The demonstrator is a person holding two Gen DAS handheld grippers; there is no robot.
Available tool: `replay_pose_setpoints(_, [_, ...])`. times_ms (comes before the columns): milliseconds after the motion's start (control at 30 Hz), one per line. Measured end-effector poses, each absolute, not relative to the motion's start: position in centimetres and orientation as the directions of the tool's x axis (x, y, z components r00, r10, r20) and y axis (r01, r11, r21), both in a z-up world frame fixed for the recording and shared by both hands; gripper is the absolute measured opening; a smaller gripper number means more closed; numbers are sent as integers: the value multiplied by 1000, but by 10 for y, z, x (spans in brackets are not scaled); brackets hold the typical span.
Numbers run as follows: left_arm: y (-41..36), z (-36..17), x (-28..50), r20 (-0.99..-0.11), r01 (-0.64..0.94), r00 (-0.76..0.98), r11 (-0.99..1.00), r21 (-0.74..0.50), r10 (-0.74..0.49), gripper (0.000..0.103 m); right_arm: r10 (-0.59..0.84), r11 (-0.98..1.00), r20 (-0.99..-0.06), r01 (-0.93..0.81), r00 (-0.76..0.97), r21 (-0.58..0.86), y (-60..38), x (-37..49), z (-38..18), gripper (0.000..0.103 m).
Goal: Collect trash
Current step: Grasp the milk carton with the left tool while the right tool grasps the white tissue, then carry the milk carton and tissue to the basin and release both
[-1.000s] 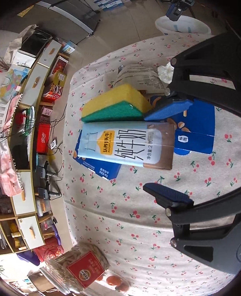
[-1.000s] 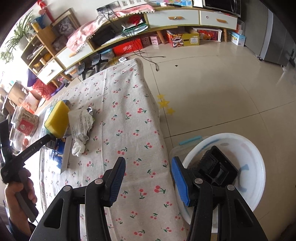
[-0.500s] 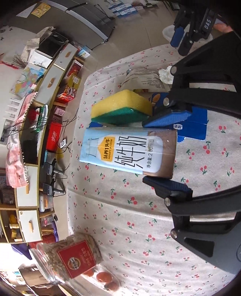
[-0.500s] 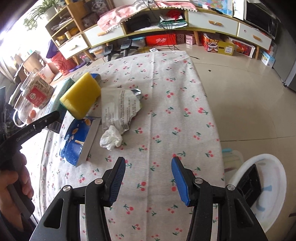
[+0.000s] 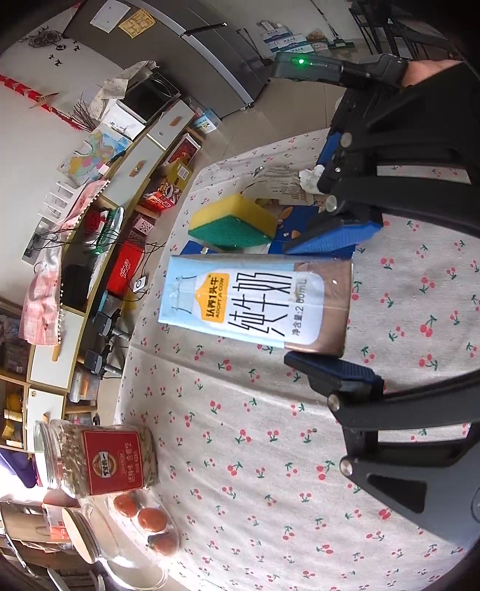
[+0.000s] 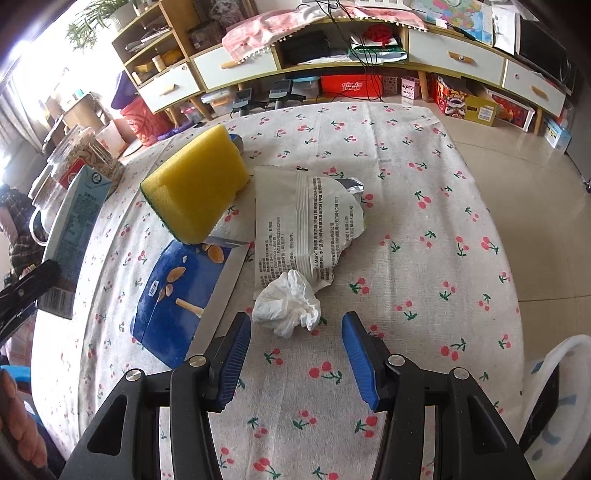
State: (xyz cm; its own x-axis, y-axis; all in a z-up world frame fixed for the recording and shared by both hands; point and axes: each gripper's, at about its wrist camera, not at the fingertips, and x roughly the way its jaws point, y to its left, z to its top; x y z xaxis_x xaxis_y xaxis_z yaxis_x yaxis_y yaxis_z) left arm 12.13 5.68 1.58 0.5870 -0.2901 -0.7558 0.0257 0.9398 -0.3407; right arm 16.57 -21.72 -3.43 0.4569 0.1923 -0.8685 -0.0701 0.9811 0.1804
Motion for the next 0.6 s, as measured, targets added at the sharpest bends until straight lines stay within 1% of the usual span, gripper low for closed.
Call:
replay_pose_setpoints(100, [57,17,118,-750,29,590,937,-349,-298,54,197,980,-858,-64,475,189,-217,171,-38,52])
replay_pose_setpoints(167, [58,17,114,-749,34,588,935,-354,-305,54,206,978,-854,-68,479,197,-217,173,-40,47])
replay_pose_setpoints(200, [58,18,113,-748,37,589,935,-352,-305,54,197,980,-855,-72,479,185,-216,174,-40,38])
replay_pose_setpoints(233, [59,18,111,-746,39,591,935,-352,-306,54,191,982,-857,-81,478,173,-214,173,-40,31])
replay_pose_setpoints(300, [60,20,107,-742,37,596,934,-356,-307,54,199,980,-852,-99,485,172,-212,171,-36,28])
replay_pose_setpoints(600, [57,24,102,-728,52,600,924,-378,-331,54,259,965,-822,-102,507,242,-218,158,-7,27])
